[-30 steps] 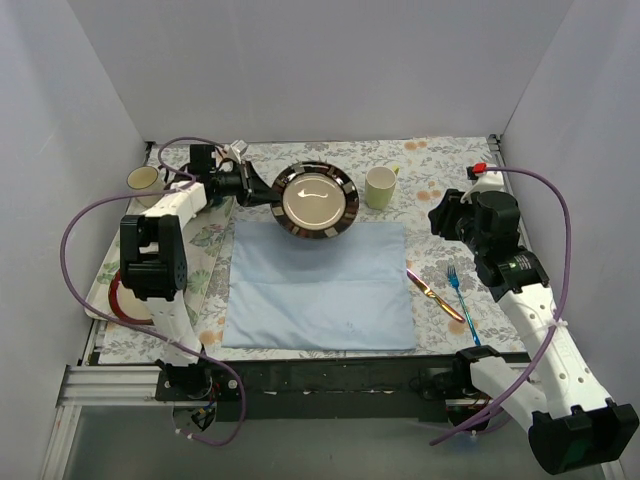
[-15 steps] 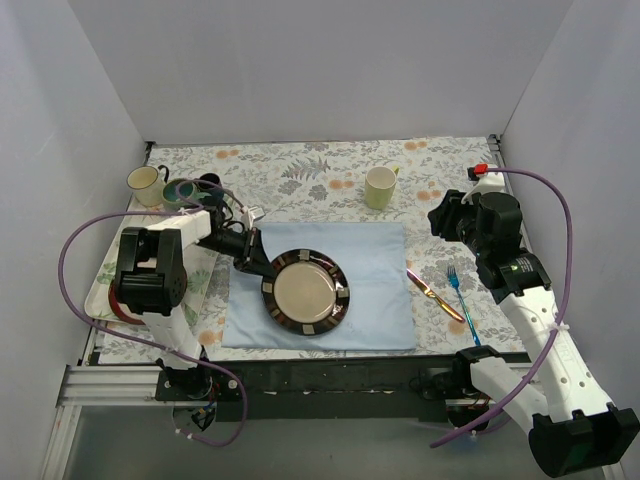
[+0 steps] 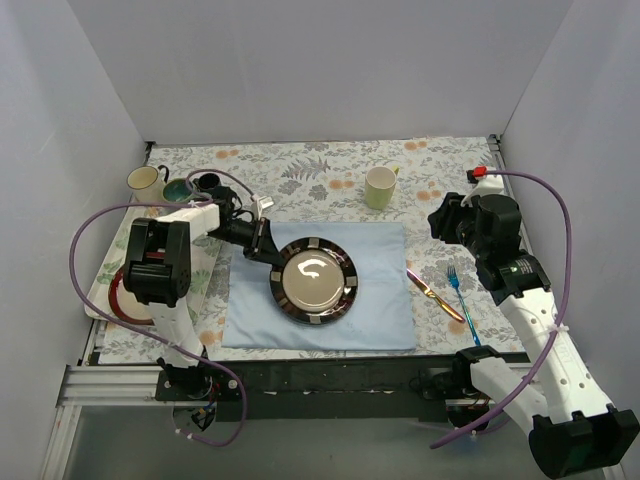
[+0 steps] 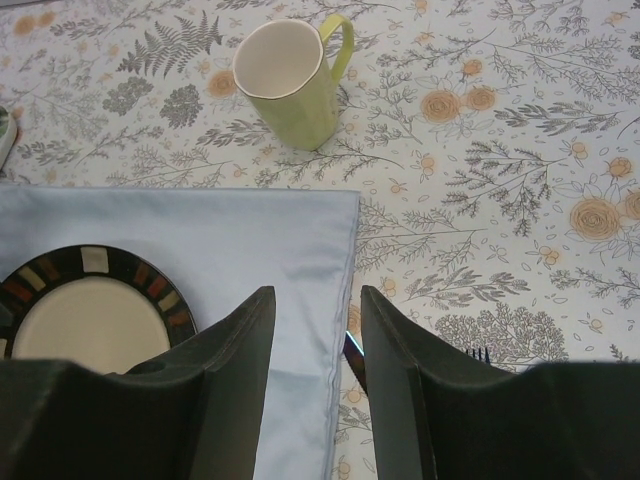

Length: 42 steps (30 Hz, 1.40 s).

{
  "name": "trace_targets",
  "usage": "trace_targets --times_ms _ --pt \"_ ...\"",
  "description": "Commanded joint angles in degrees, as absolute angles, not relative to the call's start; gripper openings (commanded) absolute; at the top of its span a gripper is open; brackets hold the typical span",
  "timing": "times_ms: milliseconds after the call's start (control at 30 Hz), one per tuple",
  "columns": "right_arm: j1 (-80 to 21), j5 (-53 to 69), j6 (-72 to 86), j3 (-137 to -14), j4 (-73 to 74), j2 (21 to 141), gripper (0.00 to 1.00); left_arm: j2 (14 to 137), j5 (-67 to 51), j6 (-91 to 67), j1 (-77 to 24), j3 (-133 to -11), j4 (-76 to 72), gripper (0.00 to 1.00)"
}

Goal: Set the dinner table for one person

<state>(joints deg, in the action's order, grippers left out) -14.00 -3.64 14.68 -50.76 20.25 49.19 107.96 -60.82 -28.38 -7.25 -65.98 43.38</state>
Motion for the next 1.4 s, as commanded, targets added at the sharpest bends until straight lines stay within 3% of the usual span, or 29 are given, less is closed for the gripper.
trace_targets --times_ms 0,333,367,400,533,567,600,633,733,867,1067,1100,1367 --pt "-14.24 -3.60 13.71 -51.06 19.42 48.60 0.48 109.06 -68.92 -31.02 -8.61 -70.05 42.54 0.00" --pt "-14.33 -3.96 13.27 -50.54 19.51 49.48 0.48 111.88 -60.40 -29.35 -8.70 -68.99 42.37 0.02" --pt "-14.24 -3.69 13.18 -50.45 19.60 49.83 0.48 112.15 -59.68 -29.96 -8.70 -69.34 41.41 0.08" --pt "-14.33 -3.43 13.10 -50.45 19.77 50.53 0.49 111.97 -58.98 -30.67 -8.70 -70.04 40.87 0.24" --pt "-14.33 -2.64 13.01 -50.10 21.70 51.85 0.52 109.43 -54.15 -34.36 -8.70 -71.28 37.62 0.62" --pt "-14.24 -3.16 12.92 -50.10 22.75 52.55 0.52 108.99 -51.10 -34.54 -8.70 -71.63 37.27 0.68" --pt "-14.24 -3.95 13.01 -49.92 25.37 52.91 0.53 107.68 -49.50 -35.06 -8.70 -71.98 37.09 0.79" --pt "-14.33 -4.39 13.36 -49.66 26.53 53.17 0.54 106.97 -47.92 -35.33 -8.70 -72.77 37.09 0.98" --pt "-14.24 -3.61 12.23 -49.22 33.03 56.41 0.62 102.84 -42.37 -35.68 -8.70 -74.09 37.00 0.98" --pt "-14.24 2.27 1.27 -54.48 45.33 66.85 0.61 96.95 -35.88 -34.90 -8.79 -76.02 38.05 0.98" --pt "-14.94 7.56 -9.64 -58.19 45.97 68.38 0.59 89.22 -25.76 -29.01 -8.79 -74.45 42.26 0.98" --pt "-15.03 6.17 -16.98 -57.84 45.62 68.12 0.61 88.60 -24.71 -28.13 -8.79 -74.18 42.71 0.98" --pt "-15.91 1.24 -37.25 -39.31 39.30 57.77 0.70 80.87 -23.64 -26.11 -8.79 -67.86 40.79 0.98"
